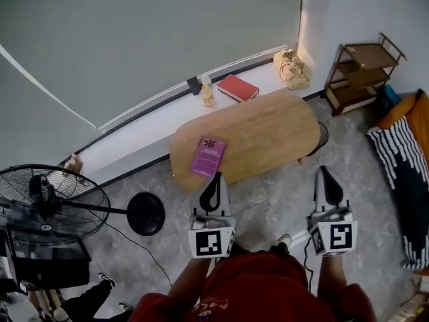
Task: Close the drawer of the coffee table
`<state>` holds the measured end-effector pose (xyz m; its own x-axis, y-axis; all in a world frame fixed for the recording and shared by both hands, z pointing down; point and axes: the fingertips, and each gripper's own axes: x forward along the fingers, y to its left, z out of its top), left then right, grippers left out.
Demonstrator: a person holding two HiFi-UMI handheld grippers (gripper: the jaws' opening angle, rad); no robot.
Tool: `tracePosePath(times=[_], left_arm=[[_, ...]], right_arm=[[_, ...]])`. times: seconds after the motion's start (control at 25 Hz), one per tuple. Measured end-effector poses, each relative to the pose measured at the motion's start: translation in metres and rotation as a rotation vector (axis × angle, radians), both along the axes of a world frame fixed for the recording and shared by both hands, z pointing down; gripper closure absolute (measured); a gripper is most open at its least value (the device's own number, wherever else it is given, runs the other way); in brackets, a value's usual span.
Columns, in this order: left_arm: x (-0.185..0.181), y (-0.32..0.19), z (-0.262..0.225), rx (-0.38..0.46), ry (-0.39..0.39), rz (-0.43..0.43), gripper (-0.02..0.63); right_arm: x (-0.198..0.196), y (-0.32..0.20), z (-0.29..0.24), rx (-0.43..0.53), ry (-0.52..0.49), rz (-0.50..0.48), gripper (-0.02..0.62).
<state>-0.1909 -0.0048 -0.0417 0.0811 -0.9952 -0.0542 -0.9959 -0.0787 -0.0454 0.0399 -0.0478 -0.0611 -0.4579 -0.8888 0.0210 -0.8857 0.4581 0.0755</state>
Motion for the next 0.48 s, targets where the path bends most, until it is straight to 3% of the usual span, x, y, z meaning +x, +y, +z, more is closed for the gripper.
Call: tracePosePath(times=[0.2, 0.48], left_arm=[[-0.007, 0.007, -0.039, 0.142, -0.066, -0.016, 0.6], [-0.009, 0.008, -0.046, 0.154, -0.062, -0.039, 0.6]], right_arm=[[0.002, 0.003, -0.038, 0.147, -0.053, -0.01, 0.598], [0.004, 0.0, -0.041, 0.164, -0.061, 0.001, 0.598]])
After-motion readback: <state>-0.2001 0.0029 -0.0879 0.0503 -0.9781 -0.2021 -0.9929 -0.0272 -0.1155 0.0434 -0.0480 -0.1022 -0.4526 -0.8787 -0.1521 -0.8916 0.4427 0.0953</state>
